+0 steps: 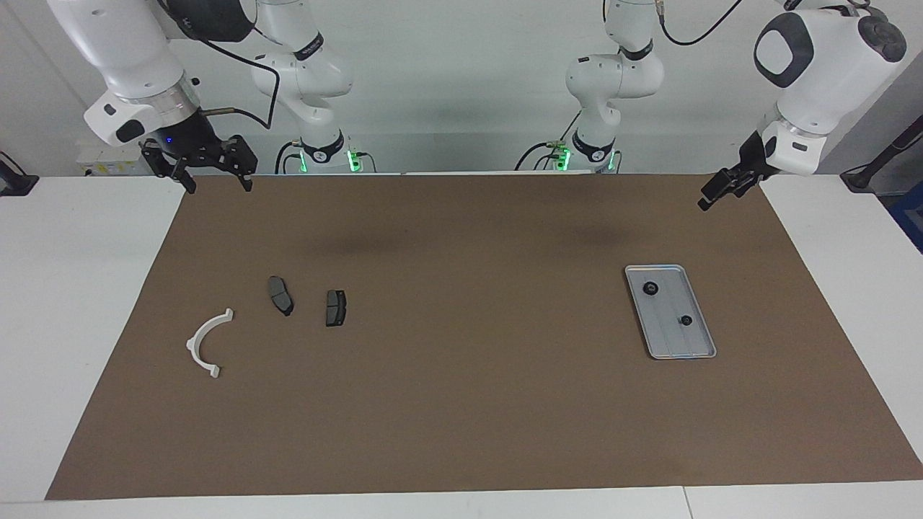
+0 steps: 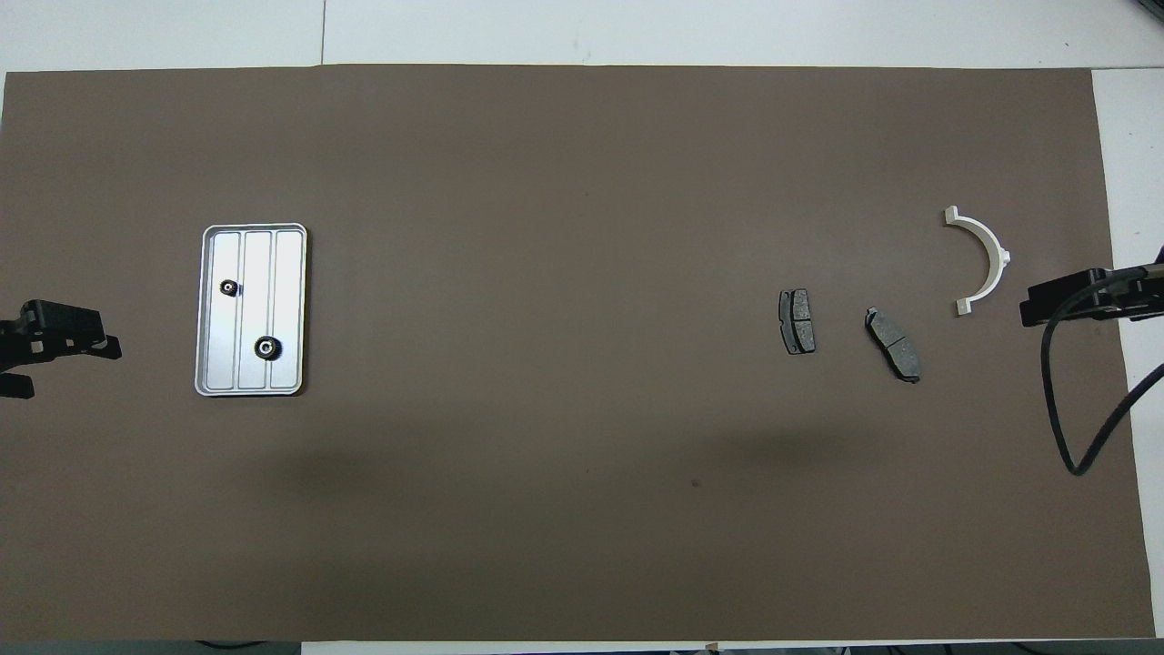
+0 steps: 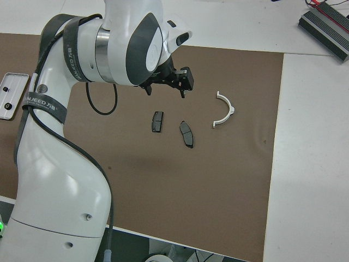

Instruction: Pick bearing gear from pile to tray

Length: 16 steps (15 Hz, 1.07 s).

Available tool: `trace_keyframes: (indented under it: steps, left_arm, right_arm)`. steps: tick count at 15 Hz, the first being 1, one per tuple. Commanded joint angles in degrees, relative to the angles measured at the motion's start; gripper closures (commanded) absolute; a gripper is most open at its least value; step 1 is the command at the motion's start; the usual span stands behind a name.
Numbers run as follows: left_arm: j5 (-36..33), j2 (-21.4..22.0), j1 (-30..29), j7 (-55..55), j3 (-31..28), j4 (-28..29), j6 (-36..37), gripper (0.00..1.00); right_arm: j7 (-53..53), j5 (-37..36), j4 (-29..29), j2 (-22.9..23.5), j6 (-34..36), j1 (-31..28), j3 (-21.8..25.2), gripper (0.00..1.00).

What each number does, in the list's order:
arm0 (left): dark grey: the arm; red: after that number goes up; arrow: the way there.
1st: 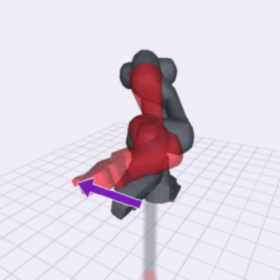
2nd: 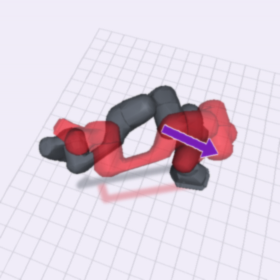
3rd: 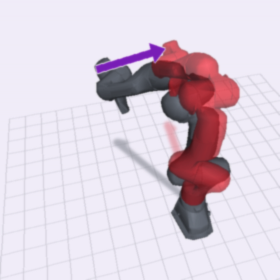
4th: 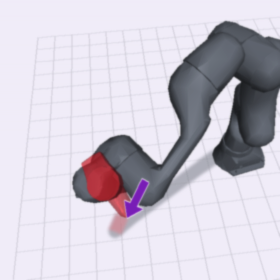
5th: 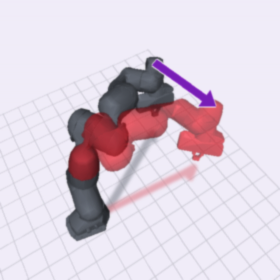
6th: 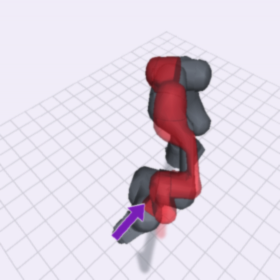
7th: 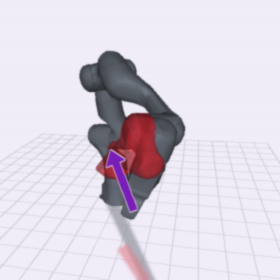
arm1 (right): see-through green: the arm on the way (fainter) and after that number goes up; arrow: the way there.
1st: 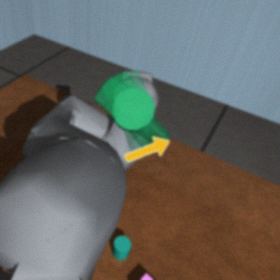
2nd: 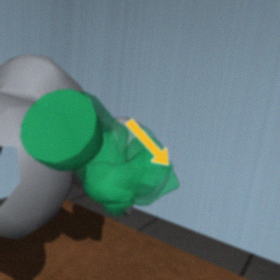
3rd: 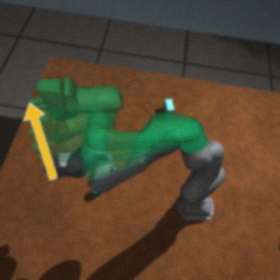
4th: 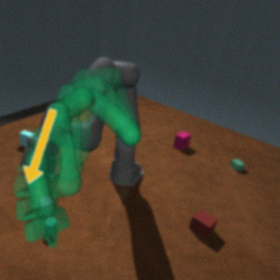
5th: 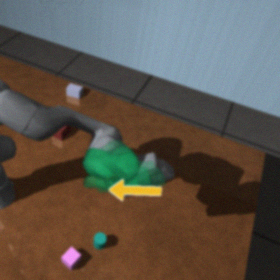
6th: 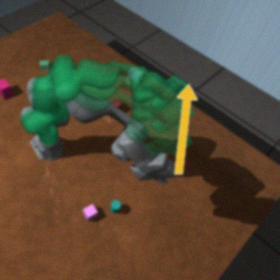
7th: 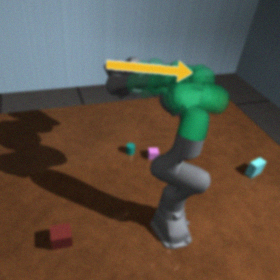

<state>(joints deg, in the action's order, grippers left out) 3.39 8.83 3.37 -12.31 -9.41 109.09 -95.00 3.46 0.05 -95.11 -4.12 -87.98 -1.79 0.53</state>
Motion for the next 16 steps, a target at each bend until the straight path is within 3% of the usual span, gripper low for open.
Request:
trace_keyframes:
  steps: [1, 6, 8, 10, 12, 16]
  left_arm:
    - [-0.1, -0.6, -0.4, 1.3, 0.3, 0.9, 0.6, 0.0]
    - [-0.1, -6.4, -1.7, 4.7, 1.6, -4.7, -0.7, 0.0]
    - [-0.1, -6.6, -3.3, 4.9, 3.2, -5.0, 1.1, 0.0]
    - [-0.1, -6.5, -4.6, 5.0, 4.9, -4.5, -2.0, 0.0]
    - [-0.7, -9.0, -4.7, 5.4, 5.5, -5.7, -2.7, 0.0]
    - [-0.7, -9.4, -4.8, 5.7, 5.5, -8.5, 1.0, 0.0]
  right_arm:
    - [-1.3, -0.2, -1.9, -1.6, -1.2, -0.3, -0.3, 0.0]
    - [-1.4, -0.2, -1.9, -1.6, -1.2, -0.4, -0.3, 0.0]
    - [-1.4, -0.2, -1.9, -1.6, -1.4, -0.4, -0.3, 0.0]
    - [-1.4, -0.2, -1.9, -1.6, -1.3, -0.4, -0.3, 0.0]
    - [-1.4, -0.2, -1.9, -1.6, -1.3, -0.4, -0.3, 0.0]
    - [-1.4, -0.2, -1.9, -1.6, -1.3, -0.4, -0.3, 0.0]
